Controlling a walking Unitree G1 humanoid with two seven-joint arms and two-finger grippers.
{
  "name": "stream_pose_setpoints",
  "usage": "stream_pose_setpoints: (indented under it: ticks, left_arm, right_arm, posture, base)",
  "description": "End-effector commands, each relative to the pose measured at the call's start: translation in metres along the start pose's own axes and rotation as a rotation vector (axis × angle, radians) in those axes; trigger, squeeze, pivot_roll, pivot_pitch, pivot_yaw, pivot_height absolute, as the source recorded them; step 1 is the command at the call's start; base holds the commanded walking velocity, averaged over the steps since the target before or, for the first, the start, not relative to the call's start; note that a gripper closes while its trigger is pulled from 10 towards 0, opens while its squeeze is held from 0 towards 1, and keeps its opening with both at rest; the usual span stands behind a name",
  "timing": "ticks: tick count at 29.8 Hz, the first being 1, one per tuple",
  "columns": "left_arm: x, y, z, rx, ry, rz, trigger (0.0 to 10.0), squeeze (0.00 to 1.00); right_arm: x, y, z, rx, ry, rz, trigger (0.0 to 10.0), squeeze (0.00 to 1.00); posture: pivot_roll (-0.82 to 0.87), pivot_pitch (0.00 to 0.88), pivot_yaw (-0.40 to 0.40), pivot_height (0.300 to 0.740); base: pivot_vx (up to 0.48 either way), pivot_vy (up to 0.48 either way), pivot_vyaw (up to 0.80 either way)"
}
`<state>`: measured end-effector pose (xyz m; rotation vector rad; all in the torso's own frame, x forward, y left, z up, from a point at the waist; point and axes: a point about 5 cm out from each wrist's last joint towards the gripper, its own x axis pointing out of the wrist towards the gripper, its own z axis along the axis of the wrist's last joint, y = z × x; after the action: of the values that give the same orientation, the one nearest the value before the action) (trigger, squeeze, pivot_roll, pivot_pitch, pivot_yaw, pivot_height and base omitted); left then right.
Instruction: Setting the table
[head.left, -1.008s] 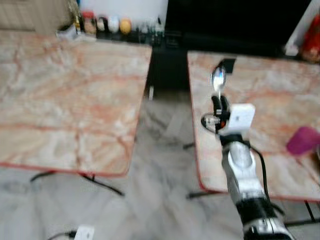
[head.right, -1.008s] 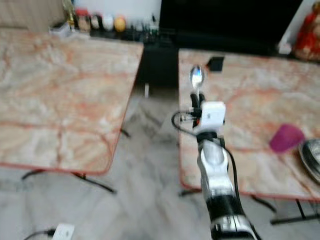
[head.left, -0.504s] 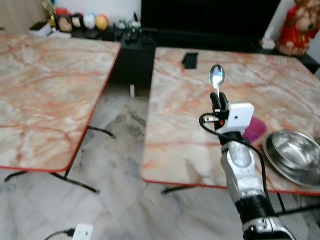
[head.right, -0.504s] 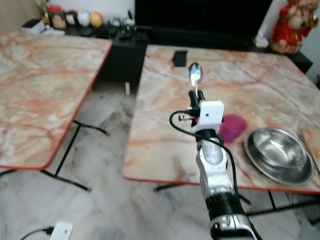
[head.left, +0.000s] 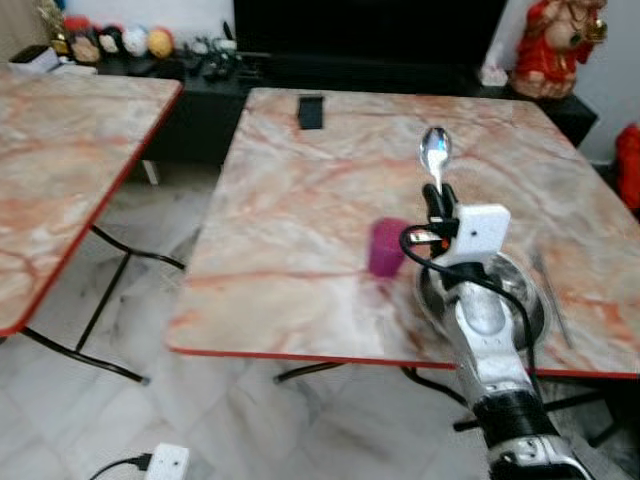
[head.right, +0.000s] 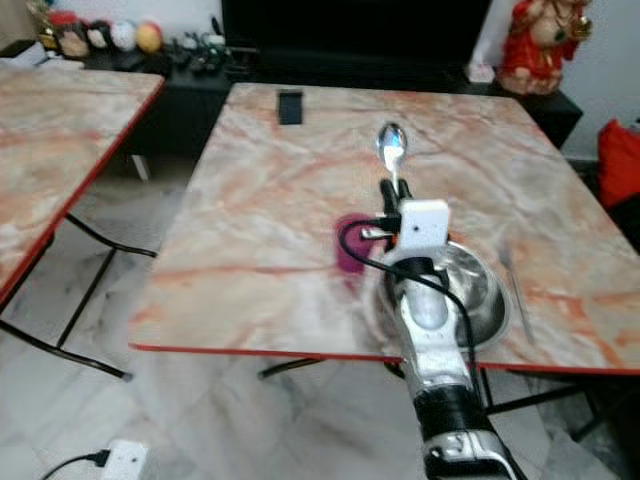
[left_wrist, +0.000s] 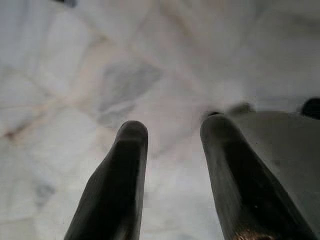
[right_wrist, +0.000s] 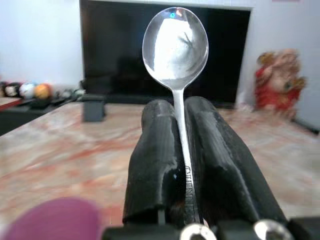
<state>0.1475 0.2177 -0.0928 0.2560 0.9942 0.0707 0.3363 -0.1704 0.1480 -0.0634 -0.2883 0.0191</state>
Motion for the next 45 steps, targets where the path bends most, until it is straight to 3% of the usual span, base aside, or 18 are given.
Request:
stream_pose_setpoints:
  ticks: [1, 10, 28, 31, 34, 41, 45]
  left_arm:
    - [-0.001, 0.004, -0.008, 0.002, 0.032, 0.007, 10.0, 0.00]
    - [-0.002, 0.008, -0.011, 0.000, 0.038, 0.011, 10.0, 0.00]
    - [-0.001, 0.006, -0.006, -0.022, 0.023, 0.006, 10.0, 0.00]
    - [-0.001, 0.006, -0.006, -0.028, 0.020, 0.006, 10.0, 0.00]
    - [-0.001, 0.006, -0.006, -0.027, 0.022, 0.007, 10.0, 0.00]
    - [-0.001, 0.007, -0.006, -0.027, 0.024, 0.006, 10.0, 0.00]
    - [-0.001, 0.007, -0.006, -0.031, 0.025, 0.005, 10.0, 0.00]
  right_arm:
    - [0.004, 0.008, 0.008, 0.013, -0.031, 0.018, 10.0, 0.00]
    - [0.004, 0.008, 0.005, 0.012, -0.019, 0.016, 10.0, 0.00]
    - [0.004, 0.002, 0.000, 0.006, 0.011, -0.024, 10.0, 0.00]
    - [0.003, -0.010, -0.006, -0.025, 0.064, -0.096, 10.0, 0.00]
    - [0.004, -0.026, -0.010, 0.021, 0.093, -0.178, 10.0, 0.00]
    - [0.004, -0.044, -0.015, -0.036, 0.163, -0.238, 10.0, 0.00]
    - [0.004, -0.052, -0.023, 0.013, 0.231, -0.253, 10.0, 0.00]
  posture:
    - [0.02, 0.000, -0.054, 0.740]
    - [0.02, 0.000, -0.055, 0.740]
    - [0.02, 0.000, -0.052, 0.740]
    - [0.02, 0.000, -0.050, 0.740]
    - [0.02, 0.000, -0.048, 0.740]
    - [0.01, 0.000, -0.046, 0.740]
    - [0.01, 0.000, -0.046, 0.740]
  base:
    - [0.000, -0.390, 0.00]
    - [0.000, -0.386, 0.00]
    - [0.000, 0.000, 0.00]
    - [0.000, 0.000, 0.00]
    - [0.000, 0.000, 0.00]
    - [0.000, 0.000, 0.00]
    - [0.000, 0.000, 0.00]
